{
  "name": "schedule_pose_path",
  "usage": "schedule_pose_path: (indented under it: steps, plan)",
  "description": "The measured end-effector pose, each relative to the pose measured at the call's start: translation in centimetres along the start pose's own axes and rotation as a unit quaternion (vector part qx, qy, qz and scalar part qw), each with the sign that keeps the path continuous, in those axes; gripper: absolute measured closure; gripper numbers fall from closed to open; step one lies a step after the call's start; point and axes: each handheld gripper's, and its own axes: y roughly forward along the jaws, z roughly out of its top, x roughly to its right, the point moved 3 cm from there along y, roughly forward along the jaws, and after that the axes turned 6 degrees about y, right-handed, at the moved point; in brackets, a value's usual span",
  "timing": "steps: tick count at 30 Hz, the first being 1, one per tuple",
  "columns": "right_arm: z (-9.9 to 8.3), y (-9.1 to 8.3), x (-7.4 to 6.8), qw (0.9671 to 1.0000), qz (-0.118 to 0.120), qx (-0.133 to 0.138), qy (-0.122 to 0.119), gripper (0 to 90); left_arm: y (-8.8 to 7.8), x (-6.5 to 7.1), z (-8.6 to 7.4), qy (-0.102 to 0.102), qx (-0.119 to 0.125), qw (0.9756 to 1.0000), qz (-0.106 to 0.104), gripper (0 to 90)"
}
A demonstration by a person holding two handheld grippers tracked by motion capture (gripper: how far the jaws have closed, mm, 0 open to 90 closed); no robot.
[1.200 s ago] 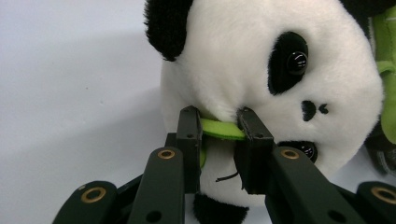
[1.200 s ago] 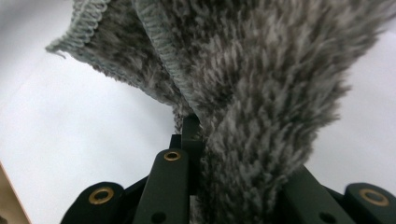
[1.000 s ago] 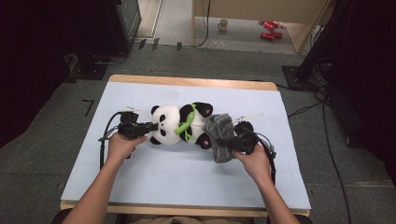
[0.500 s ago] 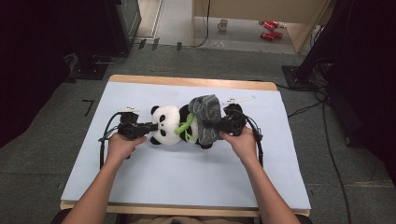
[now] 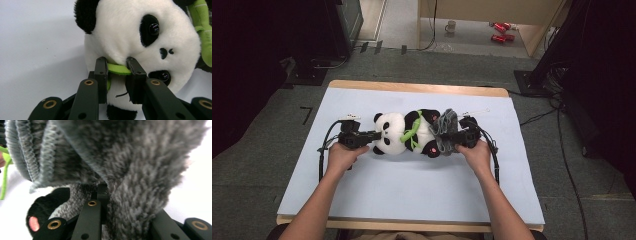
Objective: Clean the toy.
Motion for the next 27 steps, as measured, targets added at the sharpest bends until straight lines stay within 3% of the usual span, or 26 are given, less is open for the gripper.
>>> schedule_pose_path:
  steps: [2,5,7,9,16,19,23,27]
  plan:
    - [0.1,0.2,0.4,0.9999,-0.012,-0.006,-0.005,78.8,0.0,0.0,0.0,-0.002,0.001,1.0,-0.001,73.7]
    - [-0.2,0.5,1.4,0.9975,-0.061,-0.033,-0.009,78.8,0.0,0.0,0.0,0.001,0.001,1.0,-0.001,73.7]
    - [-0.3,0.3,1.9,0.9982,-0.05,-0.032,0.014,78.8,-0.1,-0.1,-0.1,0.002,0.0,1.0,-0.001,73.6]
    - [-0.1,-0.3,1.7,0.9987,-0.042,-0.025,0.017,78.8,-0.1,-0.1,-0.1,-0.001,0.002,1.0,-0.002,73.6]
    - [1.0,-3.2,-1.7,0.9993,-0.014,0.018,-0.031,78.9,-0.1,-0.1,-0.1,-0.004,0.003,1.0,-0.002,73.6]
    - [1.5,-3.9,-3.2,0.9982,0.01,0.033,-0.049,79.0,0.0,-0.1,-0.1,-0.006,0.004,1.0,-0.002,73.5]
    - [1.9,-3.3,-4.5,0.9965,0.037,0.04,-0.063,79.0,0.0,-0.2,-0.2,-0.014,0.006,0.9999,-0.006,73.5]
    - [2.1,-2.0,-4.2,0.9962,0.057,0.04,-0.053,79.0,0.0,-0.2,-0.2,-0.016,0.006,0.9998,-0.005,73.6]
